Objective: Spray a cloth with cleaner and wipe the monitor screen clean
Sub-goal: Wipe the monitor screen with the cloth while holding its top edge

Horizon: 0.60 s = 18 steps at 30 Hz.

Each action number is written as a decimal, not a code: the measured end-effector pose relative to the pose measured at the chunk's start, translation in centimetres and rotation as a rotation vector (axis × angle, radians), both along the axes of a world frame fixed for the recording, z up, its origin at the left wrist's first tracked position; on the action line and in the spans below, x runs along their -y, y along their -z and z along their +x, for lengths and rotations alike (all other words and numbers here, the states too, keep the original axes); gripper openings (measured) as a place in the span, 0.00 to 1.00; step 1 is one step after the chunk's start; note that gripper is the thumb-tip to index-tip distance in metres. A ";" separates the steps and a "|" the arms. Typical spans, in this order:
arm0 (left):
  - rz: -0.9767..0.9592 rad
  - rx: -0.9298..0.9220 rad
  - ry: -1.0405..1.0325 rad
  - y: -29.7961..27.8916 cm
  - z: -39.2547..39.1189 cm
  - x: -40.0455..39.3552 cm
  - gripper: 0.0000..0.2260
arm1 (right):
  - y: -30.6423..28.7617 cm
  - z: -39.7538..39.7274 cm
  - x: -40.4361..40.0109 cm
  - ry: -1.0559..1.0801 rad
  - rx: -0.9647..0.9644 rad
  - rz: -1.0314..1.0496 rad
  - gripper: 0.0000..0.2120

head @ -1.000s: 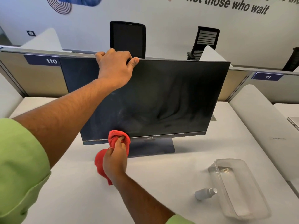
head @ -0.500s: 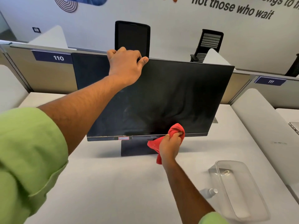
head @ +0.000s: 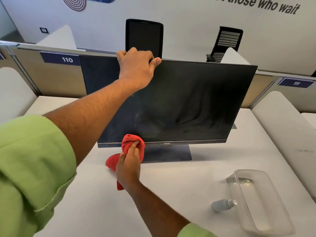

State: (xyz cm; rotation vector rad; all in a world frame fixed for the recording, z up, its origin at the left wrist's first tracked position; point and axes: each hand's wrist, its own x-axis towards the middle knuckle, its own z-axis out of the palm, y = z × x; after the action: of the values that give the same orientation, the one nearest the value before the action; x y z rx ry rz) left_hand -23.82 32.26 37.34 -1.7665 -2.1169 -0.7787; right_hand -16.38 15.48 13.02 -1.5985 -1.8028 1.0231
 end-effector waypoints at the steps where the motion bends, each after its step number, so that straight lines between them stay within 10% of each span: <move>1: 0.000 -0.002 0.000 0.0 0.0 0.0 0.20 | 0.0 0.1 0.0 0.008 0.009 0.001 0.32; 10: 0.003 -0.013 -0.004 0.1 0.2 -0.1 0.20 | 0.3 9.8 -7.5 0.468 0.081 0.093 0.34; 18: -0.019 -0.016 -0.002 -0.1 0.3 -0.1 0.20 | -0.3 7.6 -5.5 0.452 0.043 0.064 0.35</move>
State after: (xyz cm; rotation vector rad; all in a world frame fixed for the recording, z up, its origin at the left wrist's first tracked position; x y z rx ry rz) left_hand -23.56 32.40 37.45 -1.7738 -2.1222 -0.7436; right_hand -8.78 20.97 13.36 -1.8817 -1.3868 0.7180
